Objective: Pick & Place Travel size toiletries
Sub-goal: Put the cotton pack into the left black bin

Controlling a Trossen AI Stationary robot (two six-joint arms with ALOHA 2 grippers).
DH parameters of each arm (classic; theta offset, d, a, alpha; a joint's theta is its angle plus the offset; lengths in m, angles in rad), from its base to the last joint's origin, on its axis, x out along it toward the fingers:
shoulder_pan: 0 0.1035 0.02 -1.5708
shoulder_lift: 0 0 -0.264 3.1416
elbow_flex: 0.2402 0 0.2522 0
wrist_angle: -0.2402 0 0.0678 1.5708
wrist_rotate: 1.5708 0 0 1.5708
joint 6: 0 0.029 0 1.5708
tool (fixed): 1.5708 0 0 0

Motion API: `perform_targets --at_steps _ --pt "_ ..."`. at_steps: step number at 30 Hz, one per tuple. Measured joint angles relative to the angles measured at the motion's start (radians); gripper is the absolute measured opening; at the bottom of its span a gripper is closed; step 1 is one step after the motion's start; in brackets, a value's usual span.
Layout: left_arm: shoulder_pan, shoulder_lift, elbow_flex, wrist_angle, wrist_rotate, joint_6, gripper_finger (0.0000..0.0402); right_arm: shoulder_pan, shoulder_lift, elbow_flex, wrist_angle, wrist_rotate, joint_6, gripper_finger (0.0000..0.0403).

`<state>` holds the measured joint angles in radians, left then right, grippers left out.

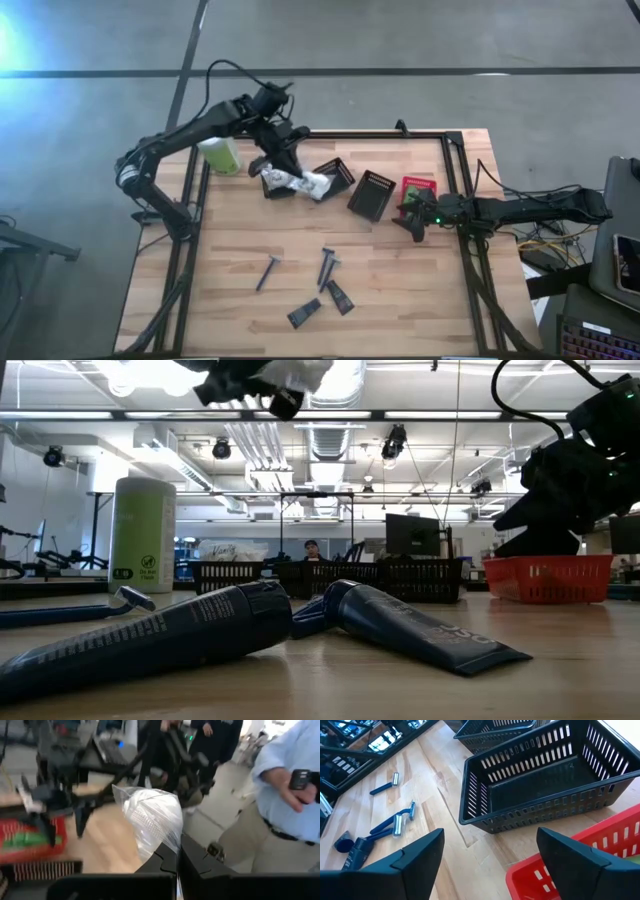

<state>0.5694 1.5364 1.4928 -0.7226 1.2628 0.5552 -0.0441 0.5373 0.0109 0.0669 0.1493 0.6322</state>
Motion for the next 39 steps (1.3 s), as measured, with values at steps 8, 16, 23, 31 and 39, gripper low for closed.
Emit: perform_targets --at_steps 8,16,23,31,39 --pt "0.000 0.000 -0.043 -0.092 -0.213 0.109 0.0000 0.000 0.000 0.000 0.000 0.003 0.000 0.0335" --pt "-0.020 0.000 -0.046 -0.183 -0.567 0.149 0.0001 0.000 0.000 0.000 -0.001 0.003 0.000 0.0355" --pt "-0.013 -0.002 -0.053 -0.350 -0.738 0.186 0.0001 0.000 0.002 -0.001 -0.009 0.003 0.000 0.0357" --pt "-0.013 0.000 -0.078 -0.360 -0.828 0.228 0.0001 0.000 0.001 -0.001 -0.008 0.003 0.001 0.0333" --pt "-0.012 0.003 -0.108 -0.340 -0.976 0.191 0.0001 0.000 0.001 -0.001 -0.005 0.003 0.001 0.0309"
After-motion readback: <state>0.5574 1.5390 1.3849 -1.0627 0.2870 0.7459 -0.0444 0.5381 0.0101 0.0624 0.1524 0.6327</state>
